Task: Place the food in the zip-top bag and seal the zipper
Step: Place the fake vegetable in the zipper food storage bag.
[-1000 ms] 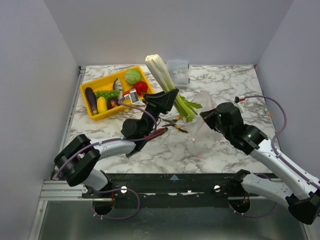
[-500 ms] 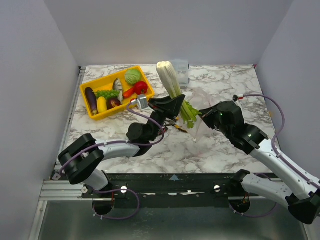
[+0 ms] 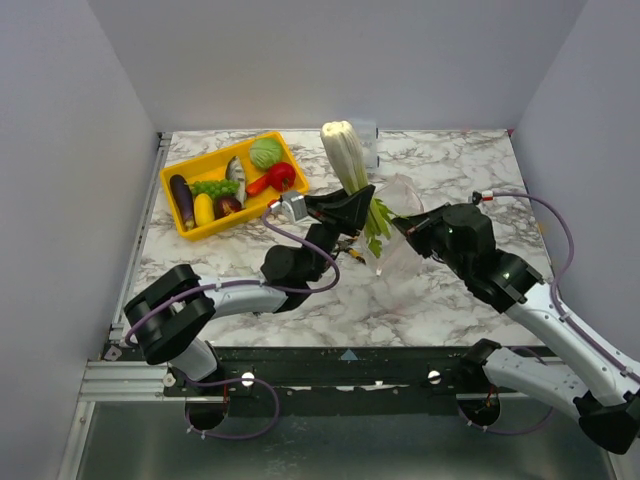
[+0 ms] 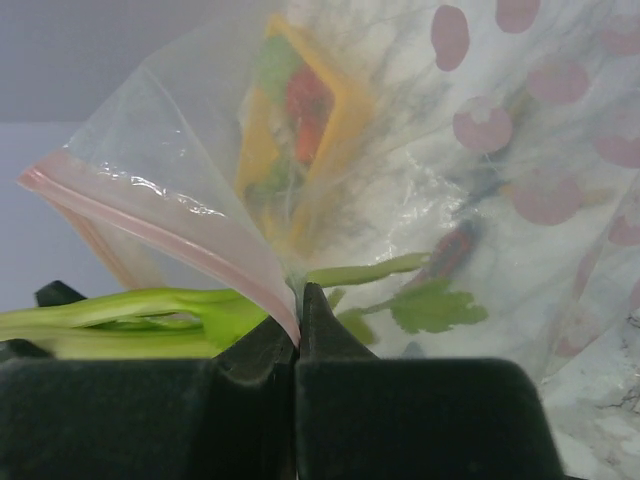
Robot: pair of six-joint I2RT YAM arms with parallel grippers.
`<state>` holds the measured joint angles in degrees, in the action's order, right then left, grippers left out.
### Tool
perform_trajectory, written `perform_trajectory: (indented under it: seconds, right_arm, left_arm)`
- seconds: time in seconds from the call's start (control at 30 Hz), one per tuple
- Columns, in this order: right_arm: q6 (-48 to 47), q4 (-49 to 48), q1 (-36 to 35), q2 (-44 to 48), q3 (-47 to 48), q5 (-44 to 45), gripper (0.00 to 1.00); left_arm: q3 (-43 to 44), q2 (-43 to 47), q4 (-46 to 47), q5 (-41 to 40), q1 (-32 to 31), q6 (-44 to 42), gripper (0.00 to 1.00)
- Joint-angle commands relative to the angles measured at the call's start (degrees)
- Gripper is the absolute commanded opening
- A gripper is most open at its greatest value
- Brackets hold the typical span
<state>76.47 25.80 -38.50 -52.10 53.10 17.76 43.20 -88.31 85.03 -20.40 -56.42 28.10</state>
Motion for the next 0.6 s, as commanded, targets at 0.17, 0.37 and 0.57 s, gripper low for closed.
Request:
perform_trajectory:
  seconds: [0.17,0.37,0.57]
  right_arm:
    - [3.8,-2.2,0.2,0.3,1.7,1.5,0.0]
    - [2.3,-2.6,0.2,0.5,2.4,2.0,0.0]
    - [1.3,-3.6,0.2,0.1,2.4,2.8,0.0]
  left_arm:
    - [0.1,-1.6,6.3,-0.7,-1.1,-4.3,0.0]
    - [-1.1,-1.5,6.3,-0.6,-1.1,-5.2,0.01]
    - [-3.7,-1.0,6.2,0.2,-1.2,-1.2,0.48]
